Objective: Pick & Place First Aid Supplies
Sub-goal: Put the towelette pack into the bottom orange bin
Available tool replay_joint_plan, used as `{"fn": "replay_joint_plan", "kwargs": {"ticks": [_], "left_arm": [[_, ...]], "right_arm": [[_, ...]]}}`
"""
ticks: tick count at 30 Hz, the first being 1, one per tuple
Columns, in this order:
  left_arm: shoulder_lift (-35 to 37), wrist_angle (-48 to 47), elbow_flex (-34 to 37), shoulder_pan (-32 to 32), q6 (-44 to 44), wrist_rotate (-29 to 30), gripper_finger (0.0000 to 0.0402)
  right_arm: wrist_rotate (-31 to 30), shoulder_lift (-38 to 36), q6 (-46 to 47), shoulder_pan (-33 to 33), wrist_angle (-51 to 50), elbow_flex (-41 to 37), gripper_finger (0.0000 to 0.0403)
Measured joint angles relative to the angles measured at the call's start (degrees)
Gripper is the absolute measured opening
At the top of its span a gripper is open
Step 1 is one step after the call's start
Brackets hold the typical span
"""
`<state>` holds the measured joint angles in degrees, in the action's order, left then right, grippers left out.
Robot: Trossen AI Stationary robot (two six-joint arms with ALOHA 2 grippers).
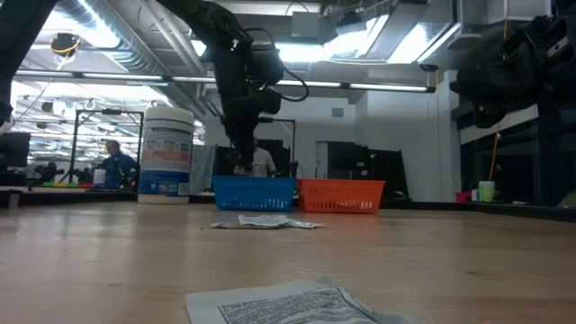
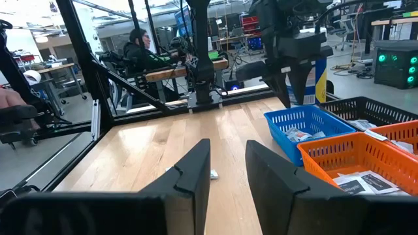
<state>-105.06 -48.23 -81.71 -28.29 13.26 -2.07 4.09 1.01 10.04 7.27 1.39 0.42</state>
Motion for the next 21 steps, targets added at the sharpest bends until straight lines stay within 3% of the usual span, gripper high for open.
{"fn": "replay_joint_plan", "kwargs": {"ticks": [7, 21], "left_arm": [[0.0, 0.1, 0.0, 0.9, 0.0, 3.5, 0.0162], [1.1, 1.6, 0.0, 8.2, 2.7, 5.0, 0.0154]], "right_arm": [[0.0, 0.0, 0.0, 0.0, 0.0, 0.0, 0.0100], [0.0, 0.0, 0.0, 0.0, 0.0, 0.0, 0.0100]]}}
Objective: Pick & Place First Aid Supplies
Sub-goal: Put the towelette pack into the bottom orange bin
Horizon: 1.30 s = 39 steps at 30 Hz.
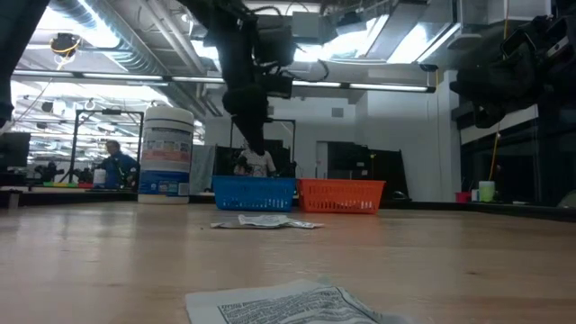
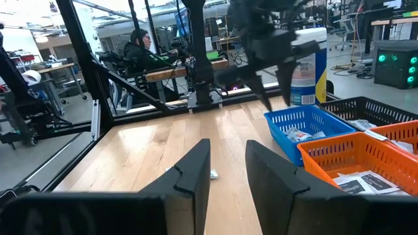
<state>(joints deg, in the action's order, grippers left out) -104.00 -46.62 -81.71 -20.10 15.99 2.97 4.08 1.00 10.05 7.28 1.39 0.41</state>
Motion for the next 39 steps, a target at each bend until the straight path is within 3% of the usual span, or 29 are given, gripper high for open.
{"fn": "replay_joint_plan", "kwargs": {"ticks": [10, 32, 39], "left_arm": [[0.8, 0.2, 0.0, 9.3, 0.4, 0.0, 0.0150], [0.8, 0.5, 0.0, 37.5, -3.4, 0.0, 0.0144], [0.8, -0.8, 0.0, 42.9, -5.6, 0.0, 0.0144]], "right_arm": [[0.0, 0.0, 0.0, 0.0, 0.0, 0.0, 0.0100], [0.0, 0.0, 0.0, 0.0, 0.0, 0.0, 0.0100], [0.0, 0.0, 0.0, 0.0, 0.0, 0.0, 0.0100]]}}
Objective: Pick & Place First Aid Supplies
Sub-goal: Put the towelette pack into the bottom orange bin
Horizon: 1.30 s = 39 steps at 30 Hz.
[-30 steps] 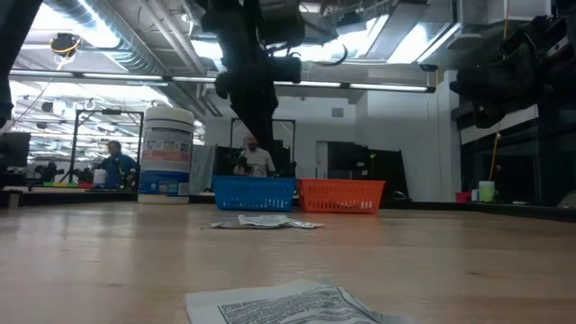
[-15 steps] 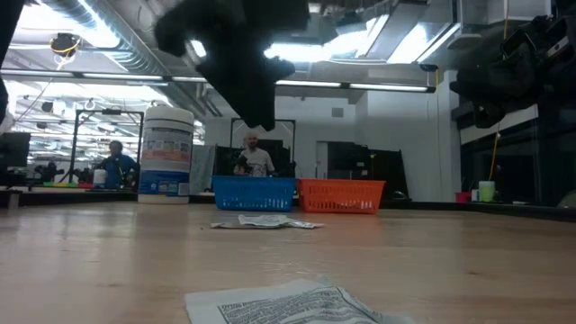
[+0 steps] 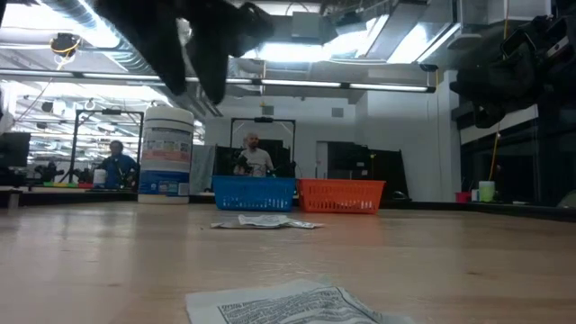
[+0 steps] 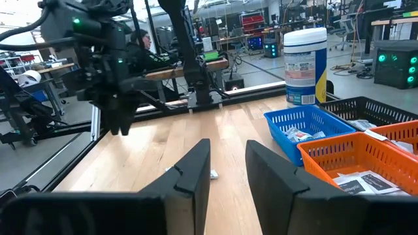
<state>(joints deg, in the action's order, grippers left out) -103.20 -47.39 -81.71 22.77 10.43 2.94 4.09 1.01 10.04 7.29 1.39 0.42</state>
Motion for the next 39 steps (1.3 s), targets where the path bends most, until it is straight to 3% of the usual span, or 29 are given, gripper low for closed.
{"fn": "replay_joint_plan", "kwargs": {"ticks": [10, 28, 39], "left_arm": [[0.0, 2.9, 0.0, 3.7, -0.3, -1.4, 0.0143], [-8.8, 26.0, 0.0, 11.1, -5.2, -1.1, 0.0144], [-19.4, 26.6, -9.7, 8.5, -4.1, -1.1, 0.0146]], "right_arm": [[0.0, 0.0, 0.0, 0.0, 0.0, 0.0, 0.0100], [0.0, 0.0, 0.0, 0.0, 0.0, 0.0, 0.0100], [0.0, 0.0, 0.0, 0.0, 0.0, 0.0, 0.0100]]}}
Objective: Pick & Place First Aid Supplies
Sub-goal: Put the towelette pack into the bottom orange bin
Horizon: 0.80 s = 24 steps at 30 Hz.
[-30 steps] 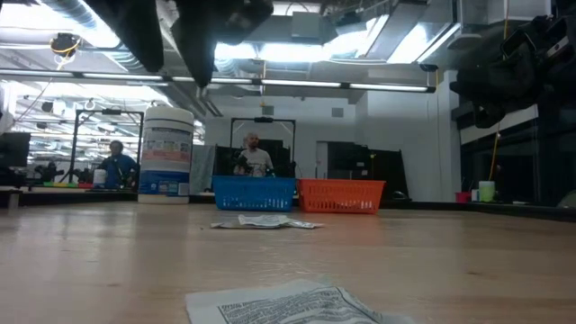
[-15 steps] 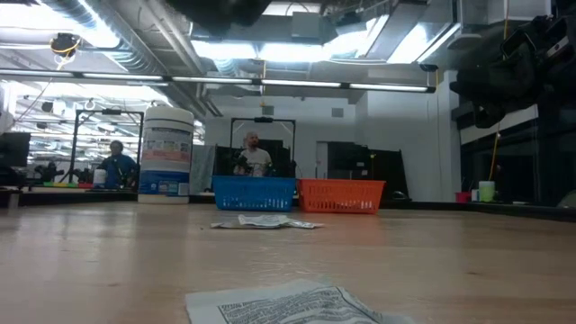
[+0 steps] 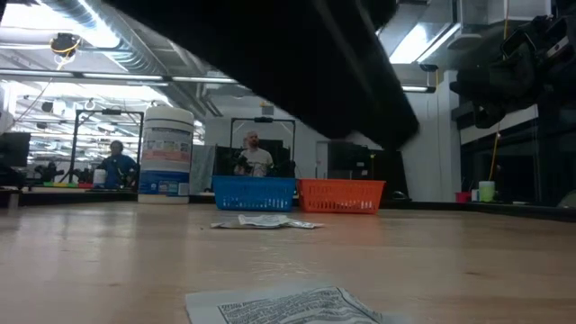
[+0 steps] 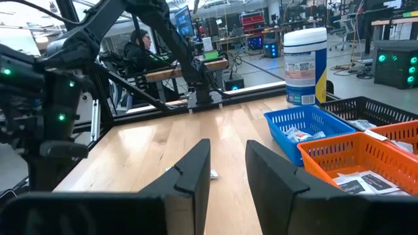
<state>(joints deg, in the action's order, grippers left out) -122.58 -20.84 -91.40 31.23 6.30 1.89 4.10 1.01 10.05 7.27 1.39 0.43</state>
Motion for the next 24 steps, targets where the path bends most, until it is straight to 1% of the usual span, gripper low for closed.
{"fn": "replay_joint_plan", "kwargs": {"ticks": [6, 9, 16, 19, 24], "left_arm": [[-2.1, -0.4, -0.9, -0.3, 0.9, -2.0, 0.0165], [-2.5, -2.4, -0.8, -0.2, 0.9, -2.2, 0.0187], [-4.6, -1.2, -0.9, -0.3, 1.3, -3.0, 0.0238], [-5.9, -0.6, -0.9, -0.3, 1.4, -3.9, 0.0246], [-6.5, -1.6, -1.1, -0.3, 1.4, -3.6, 0.0242]], "right_arm": [[0.0, 0.0, 0.0, 0.0, 0.0, 0.0, 0.0100], [0.0, 0.0, 0.0, 0.0, 0.0, 0.0, 0.0100], [0.0, 0.0, 0.0, 0.0, 0.0, 0.0, 0.0100], [0.0, 0.0, 0.0, 0.0, 0.0, 0.0, 0.0100], [0.0, 0.0, 0.0, 0.0, 0.0, 0.0, 0.0100]]}}
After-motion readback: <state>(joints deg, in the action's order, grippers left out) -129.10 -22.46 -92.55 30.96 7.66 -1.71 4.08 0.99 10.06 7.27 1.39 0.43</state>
